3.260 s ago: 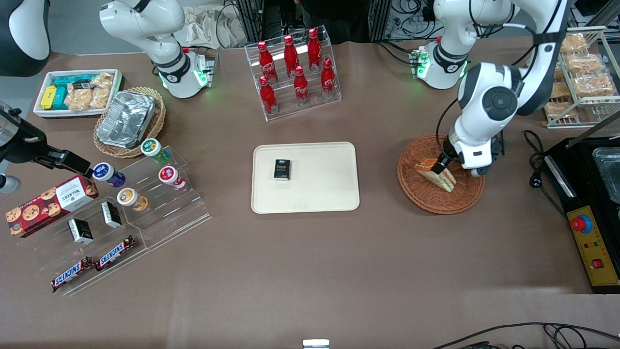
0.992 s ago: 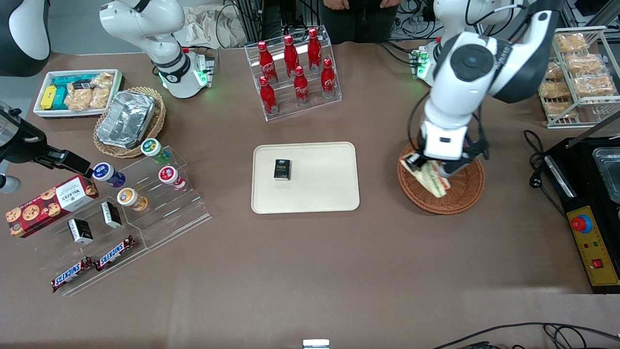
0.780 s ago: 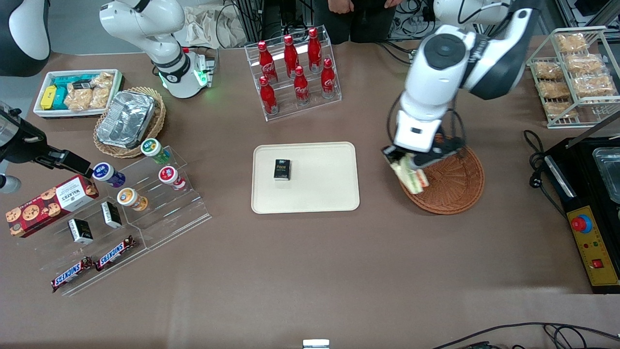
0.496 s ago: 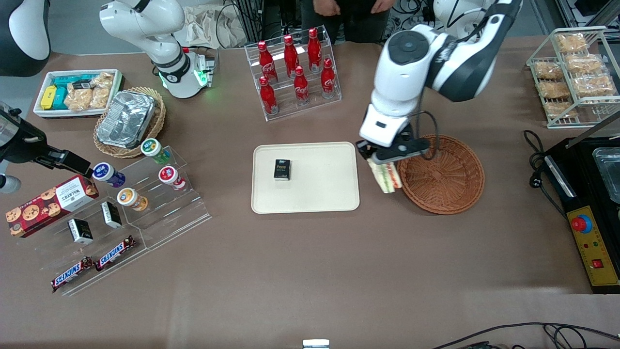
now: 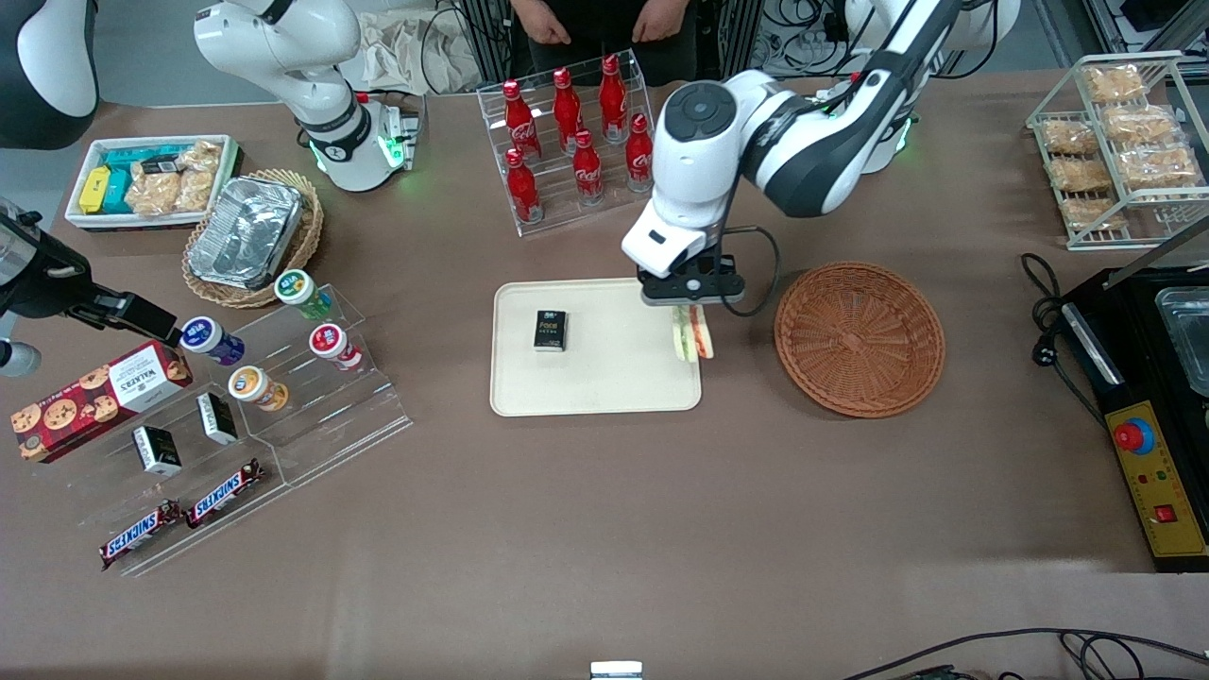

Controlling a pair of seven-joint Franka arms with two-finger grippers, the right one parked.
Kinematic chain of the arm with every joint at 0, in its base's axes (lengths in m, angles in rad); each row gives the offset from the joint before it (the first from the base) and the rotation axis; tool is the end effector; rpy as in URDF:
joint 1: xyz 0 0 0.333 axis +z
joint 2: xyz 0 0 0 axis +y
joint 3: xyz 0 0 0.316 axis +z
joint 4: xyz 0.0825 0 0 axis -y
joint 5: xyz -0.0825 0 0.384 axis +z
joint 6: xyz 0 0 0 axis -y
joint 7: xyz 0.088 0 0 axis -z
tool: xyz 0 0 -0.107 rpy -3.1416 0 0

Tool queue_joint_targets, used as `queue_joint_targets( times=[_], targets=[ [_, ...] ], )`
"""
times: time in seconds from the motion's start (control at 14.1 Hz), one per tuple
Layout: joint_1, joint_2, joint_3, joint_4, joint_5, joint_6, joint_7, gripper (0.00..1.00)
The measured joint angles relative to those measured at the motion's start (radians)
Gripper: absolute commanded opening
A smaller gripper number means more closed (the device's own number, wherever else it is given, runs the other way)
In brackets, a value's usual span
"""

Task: Place sandwich from basket to tray
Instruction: 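Carry the sandwich with the left gripper over the cream tray, then lower the sandwich onto the tray and open the left gripper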

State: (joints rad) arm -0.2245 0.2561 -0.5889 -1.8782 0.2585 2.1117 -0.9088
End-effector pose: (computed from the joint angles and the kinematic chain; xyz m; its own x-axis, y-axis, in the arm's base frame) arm 0.4428 -0.4239 0.3980 0.9966 -0.0198 0.0798 -0.0172 -0.9993 -0.0333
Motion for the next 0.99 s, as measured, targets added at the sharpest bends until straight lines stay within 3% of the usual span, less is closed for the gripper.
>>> queue_joint_targets(
  times=[0.99],
  targets=[
    [-0.018,0.306,0.005,-0.082,0.120,0.250,0.040,0.00]
  ],
)
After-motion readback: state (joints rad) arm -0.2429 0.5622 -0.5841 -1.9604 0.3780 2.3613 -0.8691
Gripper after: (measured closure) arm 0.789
